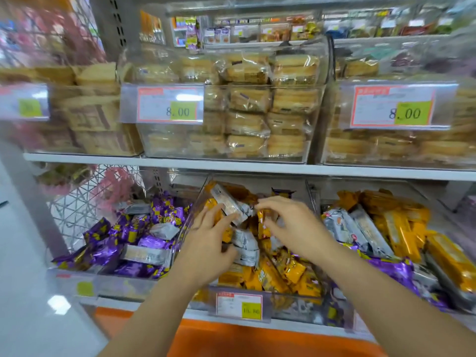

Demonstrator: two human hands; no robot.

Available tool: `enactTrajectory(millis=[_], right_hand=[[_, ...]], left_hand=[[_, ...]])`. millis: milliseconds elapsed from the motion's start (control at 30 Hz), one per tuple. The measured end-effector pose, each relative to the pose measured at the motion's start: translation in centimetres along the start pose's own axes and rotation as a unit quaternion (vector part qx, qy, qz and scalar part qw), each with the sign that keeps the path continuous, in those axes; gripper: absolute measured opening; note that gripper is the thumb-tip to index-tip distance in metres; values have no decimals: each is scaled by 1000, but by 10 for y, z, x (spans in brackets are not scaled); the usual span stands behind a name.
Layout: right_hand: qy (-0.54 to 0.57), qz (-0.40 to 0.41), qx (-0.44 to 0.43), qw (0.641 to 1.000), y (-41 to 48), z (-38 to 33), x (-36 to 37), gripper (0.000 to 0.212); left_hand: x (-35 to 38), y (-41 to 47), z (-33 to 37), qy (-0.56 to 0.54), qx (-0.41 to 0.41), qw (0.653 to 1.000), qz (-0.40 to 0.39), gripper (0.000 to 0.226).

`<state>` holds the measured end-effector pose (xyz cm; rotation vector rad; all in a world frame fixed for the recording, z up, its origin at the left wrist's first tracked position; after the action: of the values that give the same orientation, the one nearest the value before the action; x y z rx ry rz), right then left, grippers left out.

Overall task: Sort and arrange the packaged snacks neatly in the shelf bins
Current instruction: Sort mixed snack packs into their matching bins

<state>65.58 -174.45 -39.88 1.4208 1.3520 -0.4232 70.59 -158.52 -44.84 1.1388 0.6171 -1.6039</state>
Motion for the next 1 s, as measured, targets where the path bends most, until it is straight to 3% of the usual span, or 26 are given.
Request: enactTrajectory(millis=[33,100,200,267,367,467,567,700,767,833,900,1000], right_hand=[[-64,-8,14,998,-4,5,-11,33],[-193,-109,53,974,-14,19,-21,29],[-254,-272,99,923,-28,31,-9,38],[-279,-296,85,909,-29,30,2,42],[-338,-291,55,894,-26,28,10,32],[-339,-266,52,901,-25,25,9,26],[-286,-212,48,933,-28,20,-3,24],[-119,-11,68,991,-47,19,-38,21],[3,133,86,987,-64,24,-63,21],[52,231,87,968,-81,34,-82,32],[27,258,107,960,-97,51,-92,35],[-39,230,159,959,-118,78,-96,31]], left_hand=[[-3,-1,2,2,1,1000,14,70],[-9,-3,7,4,19,998,53,65],[-10,-8,15,-4,41,997,67,56],[-7,-8,19,-6,49,998,48,48],[-2,-8,21,3,48,998,35,43],[-3,-10,24,-1,54,998,38,41],[-8,-12,33,-14,78,995,55,37],[-8,-13,54,-33,104,992,57,33],[-3,-11,67,-33,111,992,47,33],[4,-8,82,-22,120,992,32,33],[12,-4,97,-17,136,990,19,33],[25,9,112,22,139,990,7,35]])
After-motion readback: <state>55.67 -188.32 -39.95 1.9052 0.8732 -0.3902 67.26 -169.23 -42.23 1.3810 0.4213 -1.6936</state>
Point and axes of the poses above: each hand's wrist, its own y-axis towards the middle knuckle, its own x-axis out of the palm, z = x × y, the point moved 6 cm from there along y, towards the middle knuckle, and after that the axes turned 13 degrees about -x, right-handed, at the moved point
